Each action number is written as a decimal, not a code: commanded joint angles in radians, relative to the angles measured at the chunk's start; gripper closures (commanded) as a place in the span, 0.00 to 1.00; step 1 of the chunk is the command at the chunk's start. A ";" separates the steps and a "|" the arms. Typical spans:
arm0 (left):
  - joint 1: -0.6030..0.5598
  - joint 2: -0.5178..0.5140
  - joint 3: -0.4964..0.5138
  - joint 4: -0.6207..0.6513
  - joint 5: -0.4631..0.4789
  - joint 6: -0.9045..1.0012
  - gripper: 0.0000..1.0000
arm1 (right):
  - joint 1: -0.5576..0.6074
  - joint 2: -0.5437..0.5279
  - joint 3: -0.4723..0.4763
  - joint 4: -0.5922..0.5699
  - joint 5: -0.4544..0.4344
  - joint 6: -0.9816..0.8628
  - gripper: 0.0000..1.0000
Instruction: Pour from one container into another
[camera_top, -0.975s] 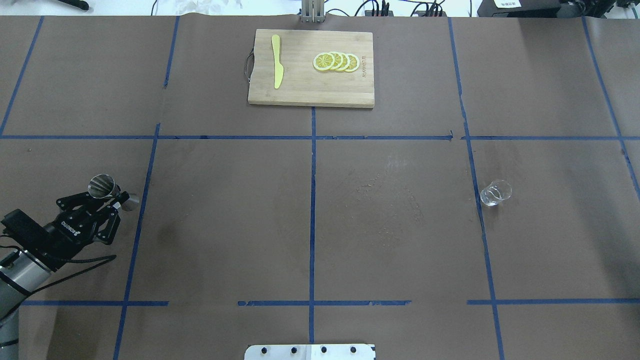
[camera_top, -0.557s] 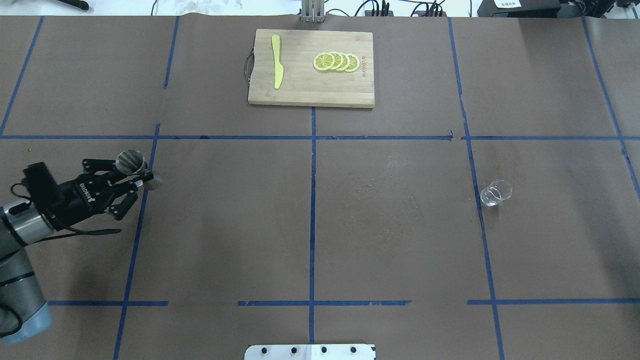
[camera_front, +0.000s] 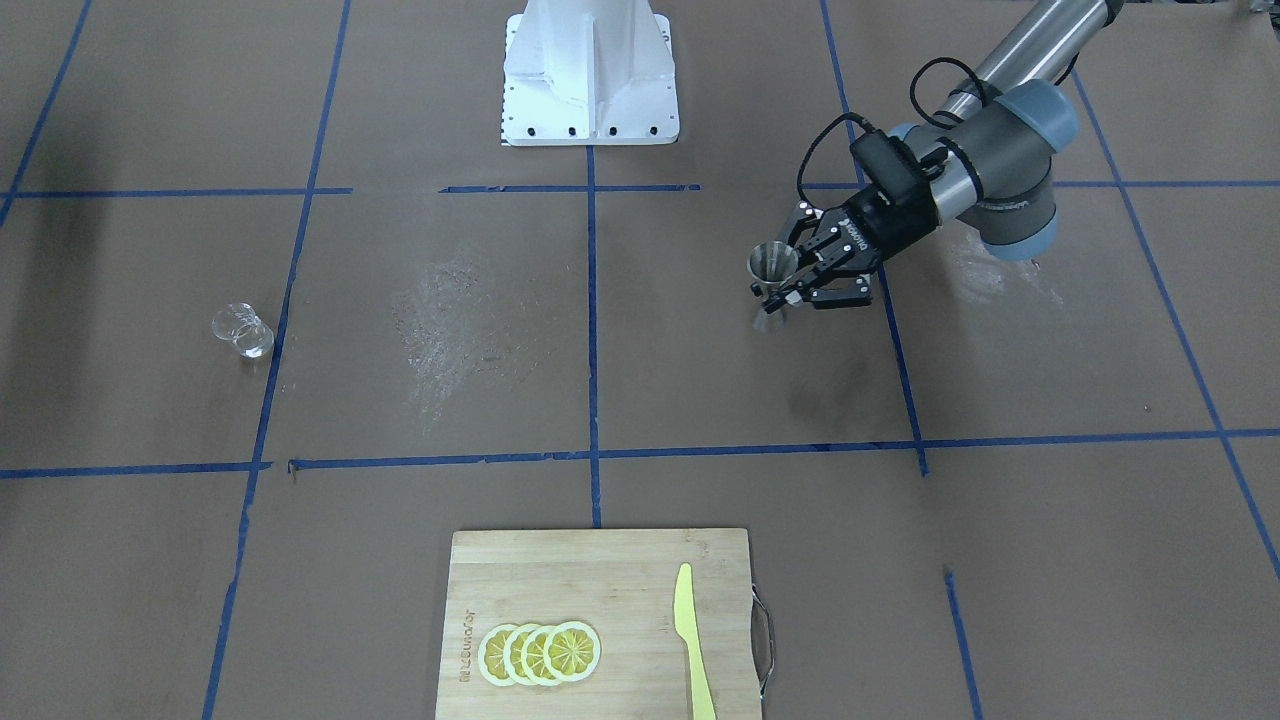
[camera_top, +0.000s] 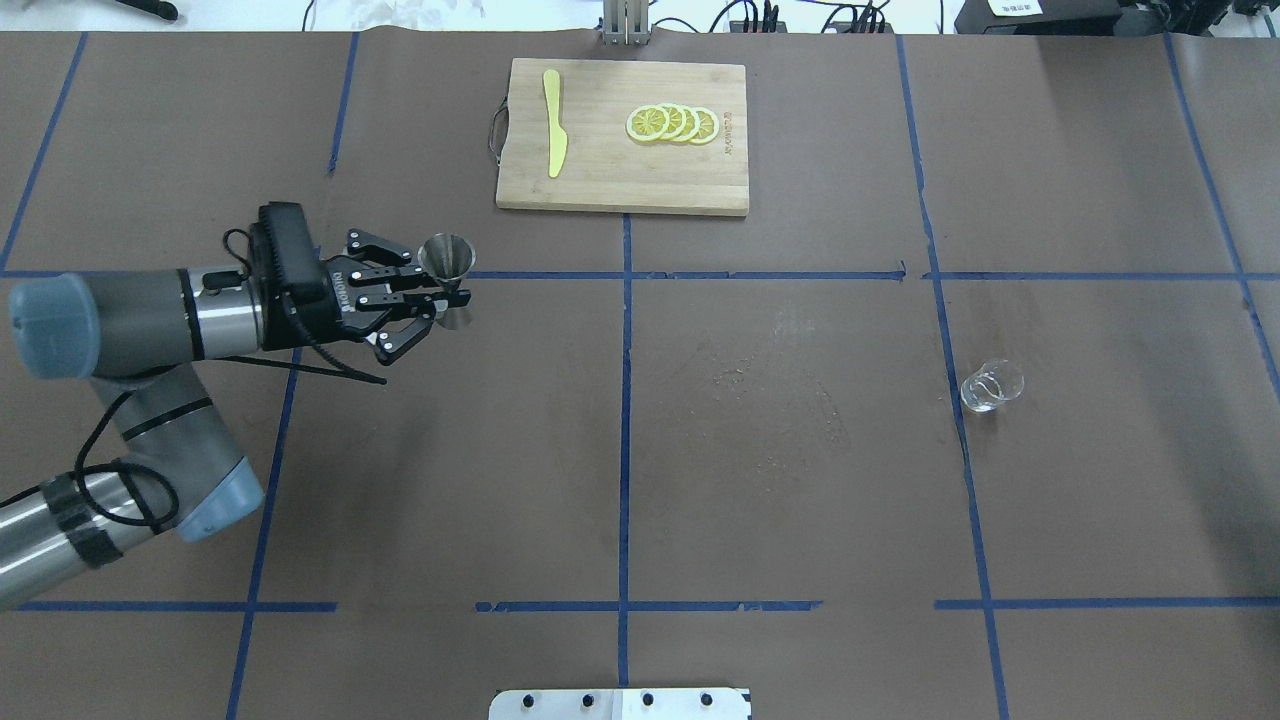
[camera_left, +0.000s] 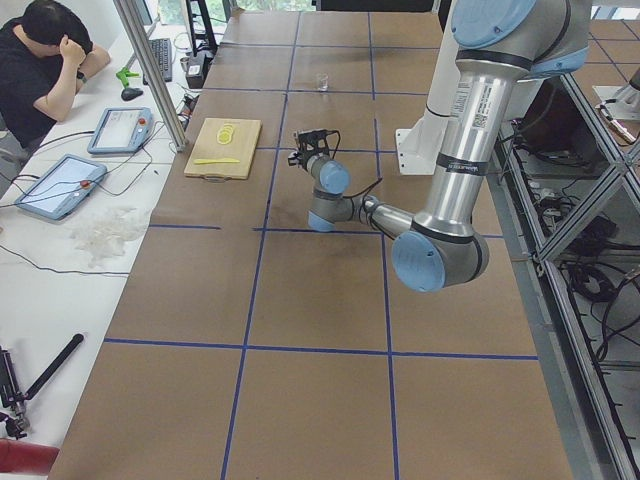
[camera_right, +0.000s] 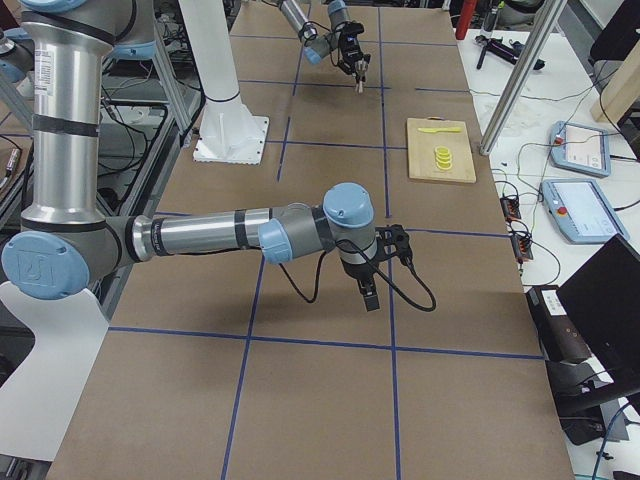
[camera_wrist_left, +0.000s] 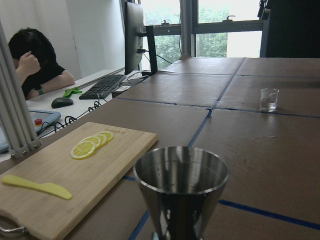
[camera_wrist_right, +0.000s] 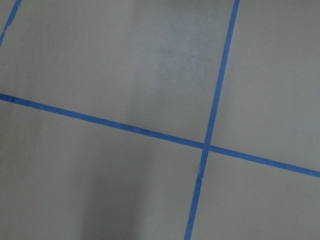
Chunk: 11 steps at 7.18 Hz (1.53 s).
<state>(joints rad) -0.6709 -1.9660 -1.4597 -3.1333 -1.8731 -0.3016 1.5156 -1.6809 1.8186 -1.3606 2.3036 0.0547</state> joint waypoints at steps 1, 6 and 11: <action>0.001 -0.178 0.106 0.105 -0.038 -0.057 1.00 | 0.000 0.001 -0.001 0.000 0.002 0.014 0.00; 0.045 -0.298 0.199 0.105 -0.079 0.081 1.00 | -0.002 0.006 0.028 0.002 0.008 0.109 0.00; -0.007 -0.295 0.220 0.107 -0.158 0.220 1.00 | -0.032 0.003 0.101 0.002 0.091 0.247 0.00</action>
<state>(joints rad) -0.6732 -2.2619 -1.2428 -3.0266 -2.0240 -0.0874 1.5038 -1.6766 1.8839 -1.3581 2.3704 0.2284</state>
